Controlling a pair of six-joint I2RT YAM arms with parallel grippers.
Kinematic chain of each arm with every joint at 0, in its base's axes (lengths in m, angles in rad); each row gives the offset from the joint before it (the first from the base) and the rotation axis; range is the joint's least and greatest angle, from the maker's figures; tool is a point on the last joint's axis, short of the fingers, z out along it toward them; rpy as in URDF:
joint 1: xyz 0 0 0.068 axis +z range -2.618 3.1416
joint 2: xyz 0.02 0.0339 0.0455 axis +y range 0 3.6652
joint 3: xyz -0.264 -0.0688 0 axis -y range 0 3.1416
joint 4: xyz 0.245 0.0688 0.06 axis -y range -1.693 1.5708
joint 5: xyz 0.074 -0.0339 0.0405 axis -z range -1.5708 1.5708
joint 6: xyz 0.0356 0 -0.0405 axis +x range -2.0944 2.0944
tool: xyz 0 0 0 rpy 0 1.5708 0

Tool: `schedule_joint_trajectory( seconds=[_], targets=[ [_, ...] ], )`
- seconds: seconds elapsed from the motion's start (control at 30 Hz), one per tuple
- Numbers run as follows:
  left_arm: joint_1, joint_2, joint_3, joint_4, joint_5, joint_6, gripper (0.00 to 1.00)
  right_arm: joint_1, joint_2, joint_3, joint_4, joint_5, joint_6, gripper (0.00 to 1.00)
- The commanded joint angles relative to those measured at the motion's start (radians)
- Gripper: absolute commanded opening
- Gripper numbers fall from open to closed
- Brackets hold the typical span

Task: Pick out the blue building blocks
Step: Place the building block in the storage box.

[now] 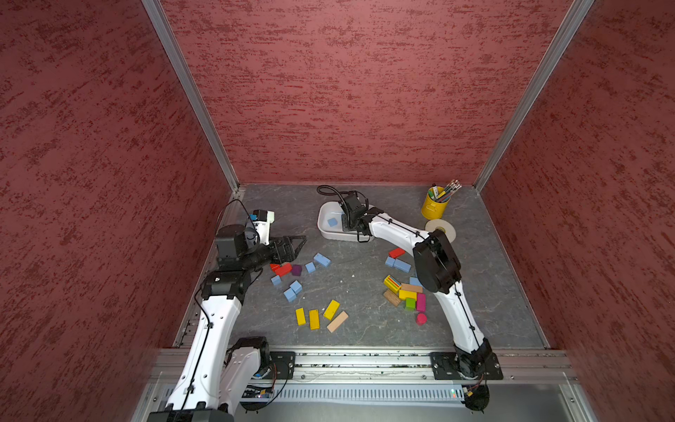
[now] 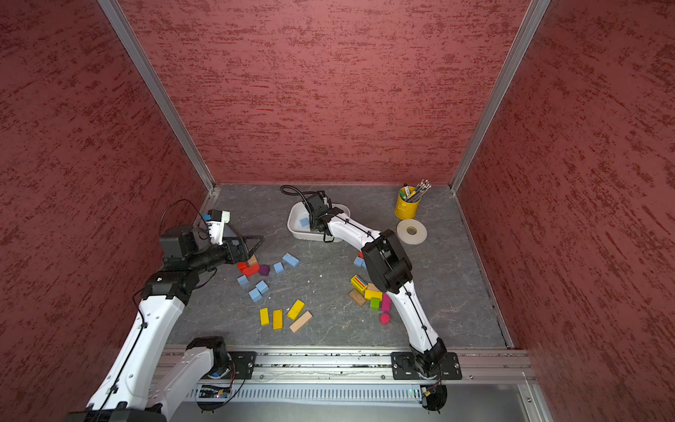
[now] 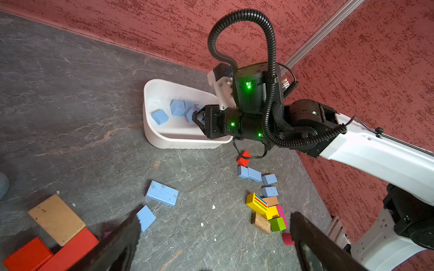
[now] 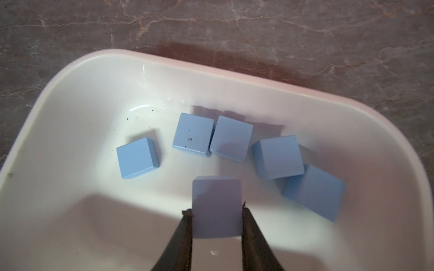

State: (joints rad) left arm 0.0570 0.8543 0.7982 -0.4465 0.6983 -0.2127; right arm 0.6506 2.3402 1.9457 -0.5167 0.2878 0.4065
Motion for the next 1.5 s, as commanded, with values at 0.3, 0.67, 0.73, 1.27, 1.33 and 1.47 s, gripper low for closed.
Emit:
schedule_joint_trajectory(
  seconds=[0.3, 0.67, 0.73, 1.27, 1.33, 1.47],
  targets=[
    [0.007, -0.011, -0.011, 0.029, 0.011, -0.007, 1.0, -0.017, 0.08, 0.107, -0.079, -0.019, 0.014, 0.37],
    [0.005, -0.012, -0.011, 0.029, 0.01, -0.007, 0.99, -0.017, 0.033, 0.153, -0.109, -0.072, 0.018, 0.6],
    [0.005, -0.012, -0.011, 0.028, 0.008, -0.007, 1.0, -0.017, -0.001, 0.143, -0.105, -0.08, 0.018, 0.62],
    [0.006, -0.007, -0.011, 0.022, -0.003, -0.004, 1.0, 0.021, -0.503, -0.412, 0.265, -0.36, 0.017, 0.91],
    [0.006, -0.007, -0.01, 0.02, -0.004, -0.005, 1.0, 0.036, -0.563, -0.496, 0.327, -0.415, 0.025, 0.94],
    [0.008, -0.007, -0.008, 0.02, -0.007, -0.004, 1.0, 0.078, -0.649, -0.629, 0.419, -0.48, 0.044, 0.98]
  ],
)
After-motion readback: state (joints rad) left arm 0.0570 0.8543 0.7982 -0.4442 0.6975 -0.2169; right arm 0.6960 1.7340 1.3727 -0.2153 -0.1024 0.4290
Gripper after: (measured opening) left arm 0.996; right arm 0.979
